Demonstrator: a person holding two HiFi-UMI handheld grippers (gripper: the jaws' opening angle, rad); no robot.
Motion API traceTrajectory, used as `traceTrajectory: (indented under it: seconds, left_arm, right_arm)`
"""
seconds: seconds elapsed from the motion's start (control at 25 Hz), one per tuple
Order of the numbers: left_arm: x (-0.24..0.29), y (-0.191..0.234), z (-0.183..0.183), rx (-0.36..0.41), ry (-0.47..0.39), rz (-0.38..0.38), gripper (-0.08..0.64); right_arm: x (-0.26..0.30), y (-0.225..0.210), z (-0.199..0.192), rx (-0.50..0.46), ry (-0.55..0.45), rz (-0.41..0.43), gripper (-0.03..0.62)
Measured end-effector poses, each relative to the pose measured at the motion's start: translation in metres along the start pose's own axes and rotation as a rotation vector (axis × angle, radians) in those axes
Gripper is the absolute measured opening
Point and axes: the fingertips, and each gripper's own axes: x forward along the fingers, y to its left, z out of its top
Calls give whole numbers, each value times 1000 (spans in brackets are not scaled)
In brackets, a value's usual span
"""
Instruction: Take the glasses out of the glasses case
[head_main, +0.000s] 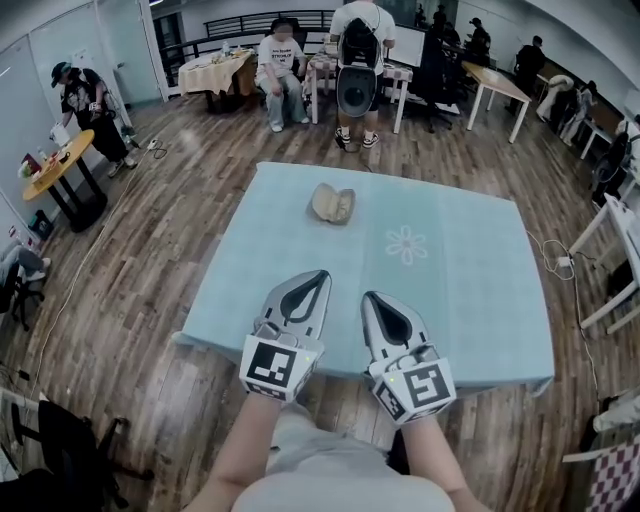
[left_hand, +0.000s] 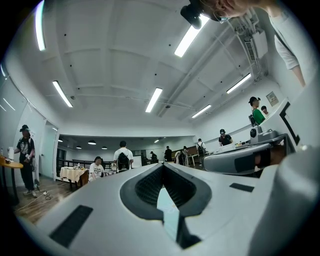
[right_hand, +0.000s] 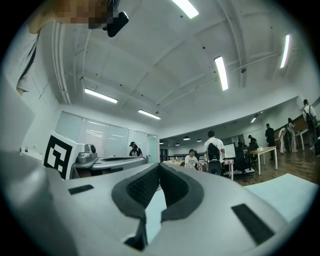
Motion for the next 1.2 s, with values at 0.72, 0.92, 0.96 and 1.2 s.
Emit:
traceTrajectory:
  seconds: [0.72,0.92,0.96,1.2]
  left_arm:
    - [68,122,-28,-57,8,-67,8]
    - [82,140,-41,-63,15,-123,8]
    - [84,145,-43,-62,18,-131,8]
    - [105,183,-59,-99,47,-161,8]
  right_arm:
    - [126,-16,-19,-6,44,-107,8]
    - [151,-24,-29,-4,65,-159,8]
    - [157,-26,-30,-1,66,-170,8]
    - [197,-35,-40,5,80,-208,8]
